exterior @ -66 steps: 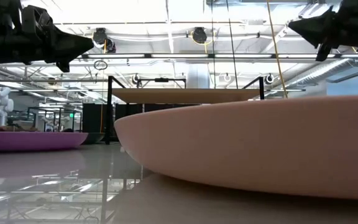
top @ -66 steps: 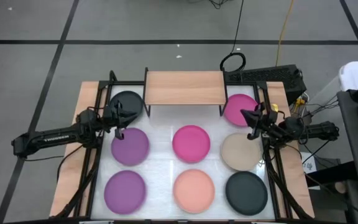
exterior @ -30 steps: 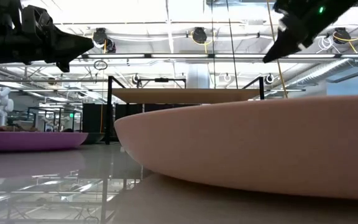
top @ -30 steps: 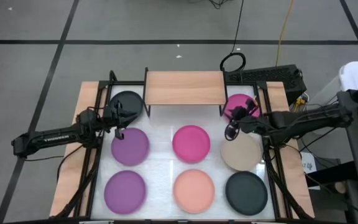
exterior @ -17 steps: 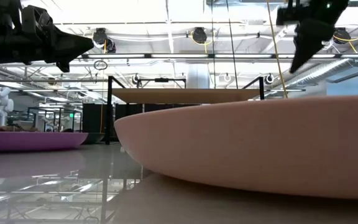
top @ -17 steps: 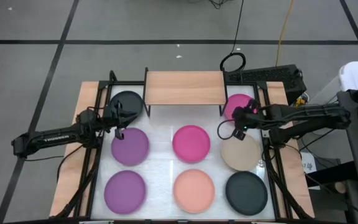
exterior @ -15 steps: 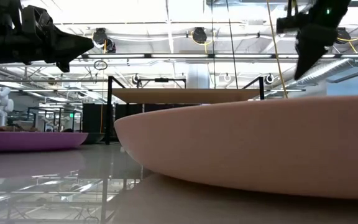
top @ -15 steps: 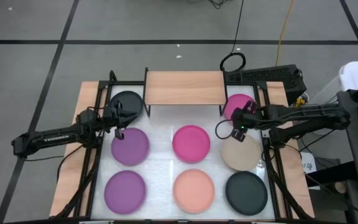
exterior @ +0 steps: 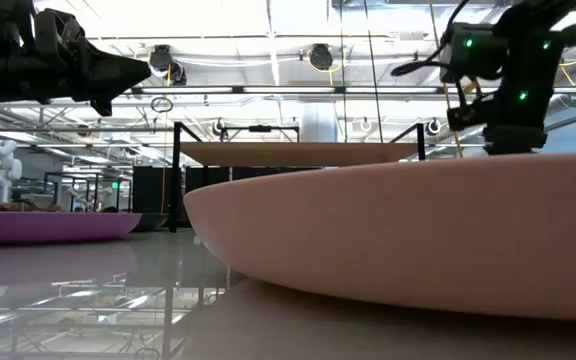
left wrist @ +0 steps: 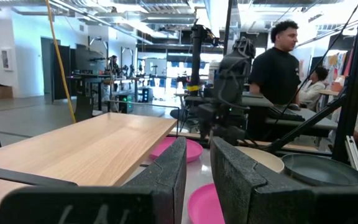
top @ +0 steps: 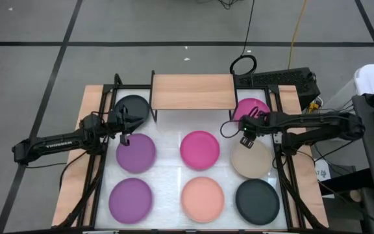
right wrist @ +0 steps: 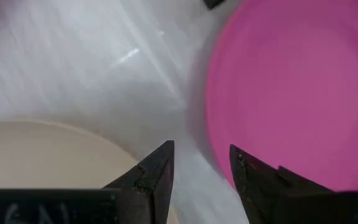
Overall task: Place and stack plates onto a shelf
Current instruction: Put the top pink plate on the shelf
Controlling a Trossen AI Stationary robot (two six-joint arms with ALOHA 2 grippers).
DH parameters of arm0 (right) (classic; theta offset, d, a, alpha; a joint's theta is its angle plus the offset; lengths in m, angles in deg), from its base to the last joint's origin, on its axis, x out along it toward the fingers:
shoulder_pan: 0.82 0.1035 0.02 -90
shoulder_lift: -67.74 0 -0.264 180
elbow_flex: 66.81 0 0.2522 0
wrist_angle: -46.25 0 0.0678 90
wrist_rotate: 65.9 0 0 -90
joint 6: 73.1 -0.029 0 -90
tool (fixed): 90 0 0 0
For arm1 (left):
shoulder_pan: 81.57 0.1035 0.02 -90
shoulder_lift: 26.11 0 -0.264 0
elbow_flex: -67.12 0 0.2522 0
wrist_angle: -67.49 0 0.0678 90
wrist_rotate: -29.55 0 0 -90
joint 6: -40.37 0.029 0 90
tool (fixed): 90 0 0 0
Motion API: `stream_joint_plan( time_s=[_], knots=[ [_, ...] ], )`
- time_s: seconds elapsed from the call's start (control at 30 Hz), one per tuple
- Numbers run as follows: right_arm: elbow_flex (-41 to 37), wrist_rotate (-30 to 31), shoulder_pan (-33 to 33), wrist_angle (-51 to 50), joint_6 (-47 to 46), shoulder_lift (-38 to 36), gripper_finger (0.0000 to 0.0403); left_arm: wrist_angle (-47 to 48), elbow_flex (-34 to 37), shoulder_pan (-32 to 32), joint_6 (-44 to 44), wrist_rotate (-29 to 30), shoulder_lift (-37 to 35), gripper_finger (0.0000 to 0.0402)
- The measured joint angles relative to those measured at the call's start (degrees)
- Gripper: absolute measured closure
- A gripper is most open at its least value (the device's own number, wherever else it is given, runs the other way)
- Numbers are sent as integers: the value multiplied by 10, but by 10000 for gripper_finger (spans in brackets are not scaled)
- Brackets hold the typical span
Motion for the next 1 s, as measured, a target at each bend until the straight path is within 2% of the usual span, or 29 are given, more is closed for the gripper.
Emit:
stream_joint_plan(
  time_s=[0.5,0.6,0.87,1.0],
  knots=[
    [-8,-28,-90,64,-21,0,264,0,0,0,0,0,0,325],
    [-8,-57,-91,97,-34,0,264,0,0,0,0,0,0,325],
    [-8,-59,-91,268,-54,0,264,0,0,0,0,0,0,325],
    [-8,-54,-93,263,-54,0,264,0,0,0,0,0,0,325]
  ],
)
